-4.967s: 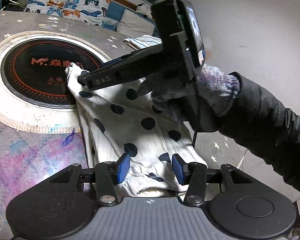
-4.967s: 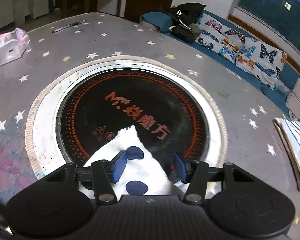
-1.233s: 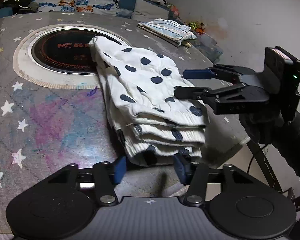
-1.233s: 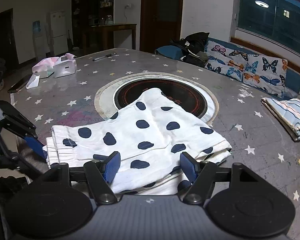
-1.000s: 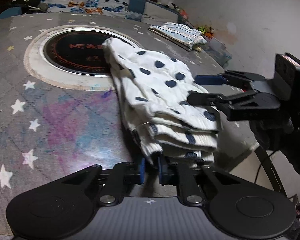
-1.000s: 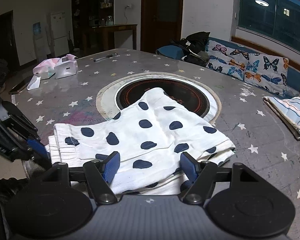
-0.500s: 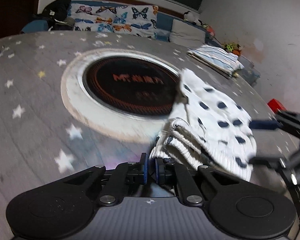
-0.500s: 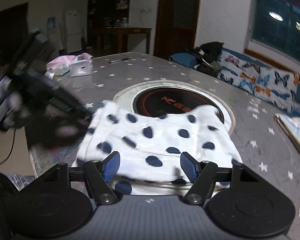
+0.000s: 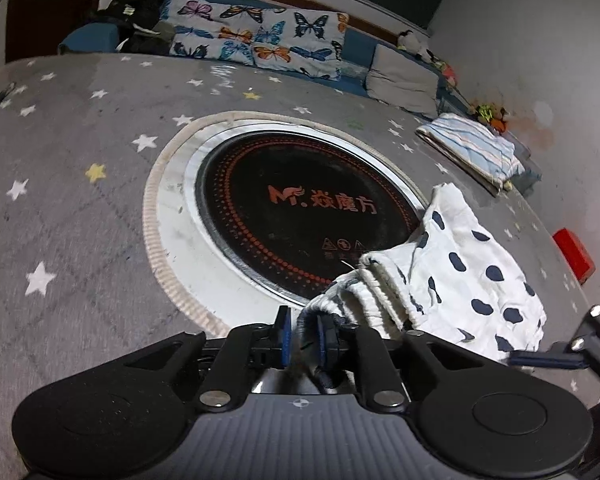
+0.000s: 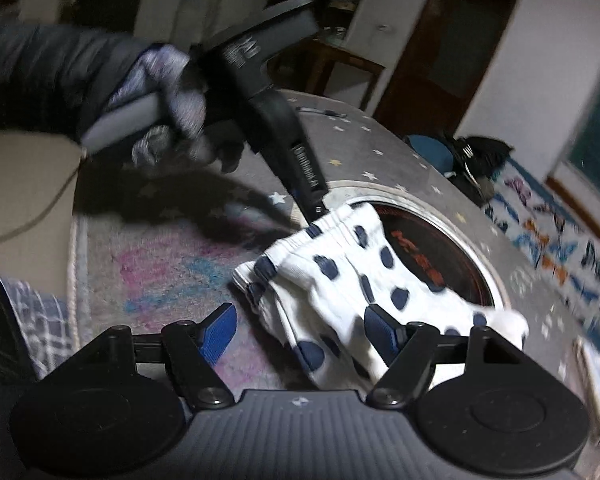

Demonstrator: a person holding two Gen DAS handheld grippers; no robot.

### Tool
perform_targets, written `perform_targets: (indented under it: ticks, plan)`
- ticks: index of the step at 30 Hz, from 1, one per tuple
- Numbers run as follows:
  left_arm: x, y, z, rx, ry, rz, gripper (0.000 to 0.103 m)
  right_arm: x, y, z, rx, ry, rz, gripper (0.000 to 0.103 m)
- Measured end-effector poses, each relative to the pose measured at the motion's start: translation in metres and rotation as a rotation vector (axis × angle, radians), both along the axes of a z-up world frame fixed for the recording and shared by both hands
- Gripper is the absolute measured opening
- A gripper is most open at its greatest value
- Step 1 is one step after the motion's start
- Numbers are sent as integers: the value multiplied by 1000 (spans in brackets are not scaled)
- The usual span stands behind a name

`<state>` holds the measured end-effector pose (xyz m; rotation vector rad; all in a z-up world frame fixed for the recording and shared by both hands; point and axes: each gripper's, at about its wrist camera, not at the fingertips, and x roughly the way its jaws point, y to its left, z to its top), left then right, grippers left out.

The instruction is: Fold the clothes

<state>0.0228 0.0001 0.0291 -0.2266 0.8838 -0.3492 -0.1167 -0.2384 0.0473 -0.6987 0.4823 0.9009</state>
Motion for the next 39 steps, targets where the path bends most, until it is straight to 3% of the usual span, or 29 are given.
perform_targets:
  ticks: [4, 9, 11, 17, 27, 31, 39]
  plan:
    - [-10, 12, 4, -21, 3, 42, 34, -5, 20, -11, -88, -75, 45, 67]
    - [-28, 22, 3, -113, 44, 87, 48, -12, 36, -28, -218, -217, 75, 58]
    - [-34, 24, 1, -162, 71, 98, 55, -15, 39, -32, -232, -229, 90, 52]
    - [-49, 20, -5, -317, 141, 151, 63, -8, 32, -25, -154, -169, 36, 32]
    - [-62, 22, -15, -546, 153, 256, 69, 10, 10, 0, -10, -59, -46, 23]
    - [-67, 26, -20, -651, 149, 296, 89, 16, 6, 5, 29, -40, -70, 20]
    - [-47, 5, -27, -629, 175, 286, 87, 15, 5, 6, 38, -35, -68, 20]
